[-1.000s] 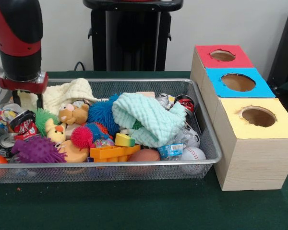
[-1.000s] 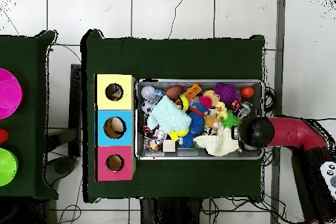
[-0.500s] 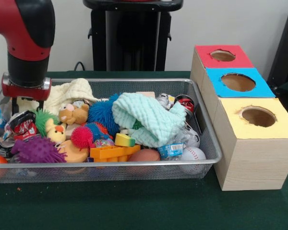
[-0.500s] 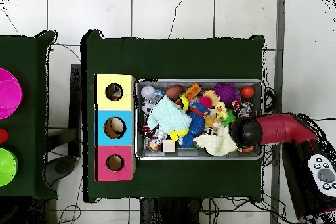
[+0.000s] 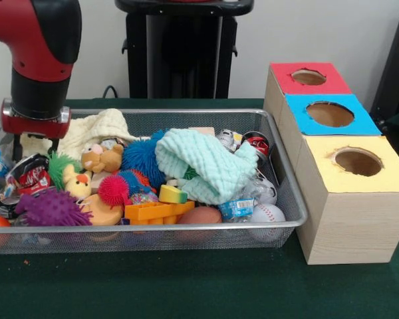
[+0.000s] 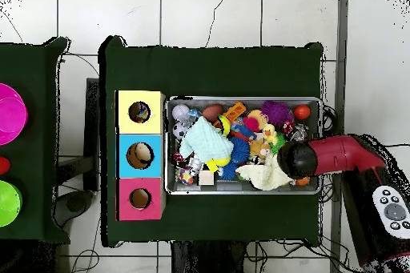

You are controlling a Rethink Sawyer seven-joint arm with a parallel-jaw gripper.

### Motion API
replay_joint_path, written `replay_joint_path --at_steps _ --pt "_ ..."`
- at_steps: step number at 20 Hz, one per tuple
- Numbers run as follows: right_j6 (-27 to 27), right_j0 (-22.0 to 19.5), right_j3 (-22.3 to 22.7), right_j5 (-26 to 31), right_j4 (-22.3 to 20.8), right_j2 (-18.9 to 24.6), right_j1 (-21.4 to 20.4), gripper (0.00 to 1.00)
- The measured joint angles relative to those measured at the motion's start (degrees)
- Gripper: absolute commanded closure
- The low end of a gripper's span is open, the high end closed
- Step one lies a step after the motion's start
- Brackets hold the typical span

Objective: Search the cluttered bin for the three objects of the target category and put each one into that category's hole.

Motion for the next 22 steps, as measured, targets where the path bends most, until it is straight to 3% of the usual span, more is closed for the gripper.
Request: replay_joint_path --at_steps 11,17,22 --pt "0.00 -0.81 0.04 -1.27 0.43 0.69 -4.09 0.00" --pt "0.00 -3.35 0.02 -9.03 1.05 1.54 -0.85 0.00" --pt "0.00 -4.94 0.06 -9.61 4.42 1.50 2.72 0.00"
